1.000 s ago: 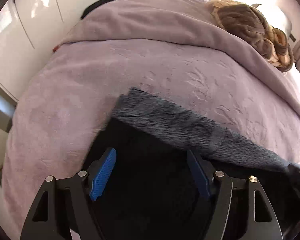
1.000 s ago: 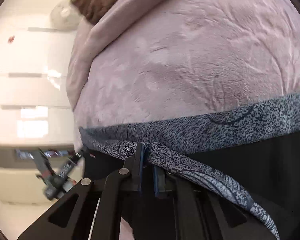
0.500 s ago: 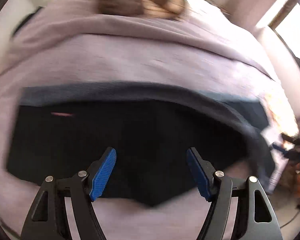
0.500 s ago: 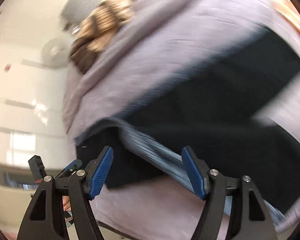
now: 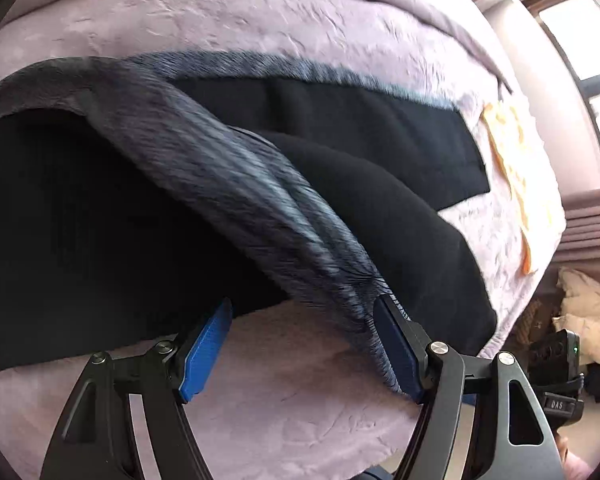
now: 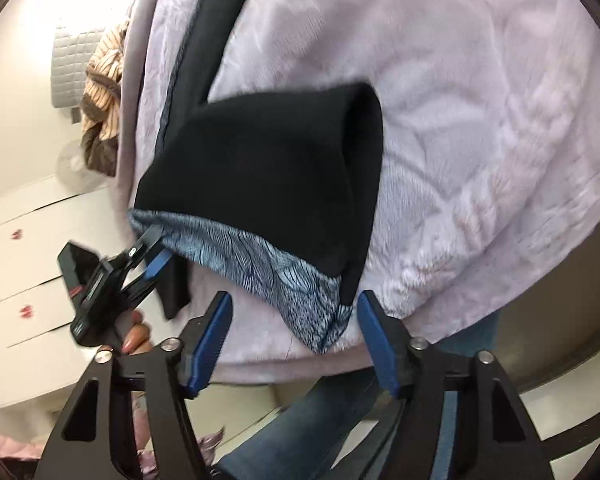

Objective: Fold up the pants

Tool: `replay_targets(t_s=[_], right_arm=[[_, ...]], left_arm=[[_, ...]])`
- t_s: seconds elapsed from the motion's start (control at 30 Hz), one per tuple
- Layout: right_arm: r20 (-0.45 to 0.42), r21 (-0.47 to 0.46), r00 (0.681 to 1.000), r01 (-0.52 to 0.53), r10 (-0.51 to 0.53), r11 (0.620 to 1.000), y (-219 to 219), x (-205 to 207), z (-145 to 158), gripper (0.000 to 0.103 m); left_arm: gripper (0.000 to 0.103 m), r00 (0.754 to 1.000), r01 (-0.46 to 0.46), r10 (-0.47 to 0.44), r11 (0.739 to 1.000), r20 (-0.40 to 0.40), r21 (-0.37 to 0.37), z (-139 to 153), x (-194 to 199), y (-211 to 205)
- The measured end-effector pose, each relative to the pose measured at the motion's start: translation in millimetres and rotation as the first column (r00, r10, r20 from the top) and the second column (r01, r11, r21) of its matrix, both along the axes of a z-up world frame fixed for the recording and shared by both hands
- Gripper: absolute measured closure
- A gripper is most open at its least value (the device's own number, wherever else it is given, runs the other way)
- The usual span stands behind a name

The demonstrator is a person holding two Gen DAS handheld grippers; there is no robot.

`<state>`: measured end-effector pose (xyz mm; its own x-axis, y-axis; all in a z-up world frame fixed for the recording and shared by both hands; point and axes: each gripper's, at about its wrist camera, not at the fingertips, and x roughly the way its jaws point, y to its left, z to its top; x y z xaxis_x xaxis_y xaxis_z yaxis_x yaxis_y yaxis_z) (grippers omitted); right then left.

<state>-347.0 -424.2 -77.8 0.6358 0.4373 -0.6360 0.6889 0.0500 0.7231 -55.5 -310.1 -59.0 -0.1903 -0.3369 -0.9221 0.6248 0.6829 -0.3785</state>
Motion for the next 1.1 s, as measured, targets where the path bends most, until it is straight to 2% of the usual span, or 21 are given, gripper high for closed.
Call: replay_targets(t_s=[0.1, 0.13, 0.23, 0.3, 0.33, 0.4, 0.5, 0.63, 0.7, 0.73, 0.8, 0.87, 0.9, 0.93, 0.97, 1.03, 1.1], right_arm=[[0.003, 0.032, 1.000, -0.030, 0.030, 0.999, -1.9, 8.0, -14.4, 0.043], [-0.011, 0.051, 0.999, -0.036, 0.037, 0.998, -2.6, 10.5, -21.8, 0.050], [-0.054, 0.093, 0.998, -0.027, 0.032, 0.995, -3.3, 6.5, -35.0, 0.082], [-0.021, 0.104, 1.000, -0.007, 0.009, 0.995, -3.1, 1.8, -31.5, 0.092], [0.013, 0.097, 1.000, -0.011, 0.010, 0.995, -4.5, 8.4, -24.5, 0.092], [0.102, 0.094, 0.995, 0.006, -0.016, 0.996, -12.0, 16.3, -6.3, 0.093], [0.200, 0.072, 0.978, 0.047, -0.061, 0.996, -39.4, 27.9, 21.3, 0.093], [0.313, -0.006, 0.948, 0.063, -0.058, 0.998, -109.9, 67.7, 62.3, 0.093], [0.329, -0.054, 0.944, 0.053, -0.033, 0.997, -147.3, 88.9, 71.6, 0.093], [0.330, -0.080, 0.944, 0.050, -0.021, 0.996, -169.2, 103.9, 74.2, 0.093], [0.315, -0.099, 0.949, 0.037, -0.004, 0.994, -203.4, 131.2, 71.6, 0.093], [0.269, -0.116, 0.962, -0.007, 0.038, 0.993, -230.6, 158.2, 61.3, 0.087], [0.216, -0.144, 0.974, -0.036, 0.067, 0.989, -240.8, 170.0, 55.8, 0.082], [0.179, -0.174, 0.979, -0.063, 0.094, 0.983, -247.3, 178.6, 52.9, 0.071], [0.143, -0.232, 0.982, -0.086, 0.122, 0.969, -252.0, 183.2, 55.1, 0.063], [0.121, -0.322, 0.981, -0.103, 0.149, 0.941, -252.2, 184.0, 65.0, 0.061], [0.066, -0.431, 0.984, -0.120, 0.164, 0.894, -247.7, 174.4, 75.1, 0.061]], left_arm=[[0.029, 1.000, 0.007, -0.007, 0.999, -0.001, 0.032, -9.1, -9.6, -13.6], [0.029, 1.000, 0.012, -0.012, 0.999, 0.000, 0.041, -11.5, -11.9, -15.8], [0.033, 1.000, 0.020, -0.021, 0.997, 0.014, 0.069, -15.8, -20.1, -23.0], [0.063, 1.000, 0.018, -0.017, 0.998, -0.023, 0.056, -15.0, -22.9, -23.7], [0.064, 0.999, 0.017, -0.016, 0.999, -0.032, 0.050, -13.3, -24.0, -24.9], [0.064, 1.000, 0.010, -0.010, 0.999, -0.004, 0.041, -1.5, -25.6, -31.8], [0.064, 1.000, -0.007, 0.008, 1.000, 0.029, -0.017, 26.0, -18.2, -44.1], [0.064, 0.995, -0.013, 0.020, 0.997, 0.100, -0.073, 50.6, 1.0, -75.8], [0.064, 0.989, -0.009, 0.021, 0.996, 0.144, -0.084, 53.7, 17.6, -95.5], [0.064, 0.986, -0.014, 0.028, 0.996, 0.166, -0.085, 53.8, 25.9, -103.6], [0.048, 0.974, -0.046, 0.060, 0.996, 0.220, -0.072, 51.2, 48.0, -119.7], [0.045, 0.958, -0.086, 0.100, 0.994, 0.269, -0.064, 49.6, 67.2, -129.2], [0.045, 0.952, -0.103, 0.114, 0.993, 0.283, -0.056, 46.0, 74.0, -133.8], [0.045, 0.948, -0.115, 0.123, 0.992, 0.293, -0.046, 44.4, 80.9, -134.0], [0.045, 0.942, -0.129, 0.133, 0.991, 0.309, -0.033, 44.1, 86.3, -132.7], [0.045, 0.935, -0.135, 0.135, 0.991, 0.327, -0.023, 41.5, 89.9, -124.3], [0.045, 0.928, -0.142, 0.131, 0.990, 0.349, 0.005, 41.3, 88.7, -110.4]])
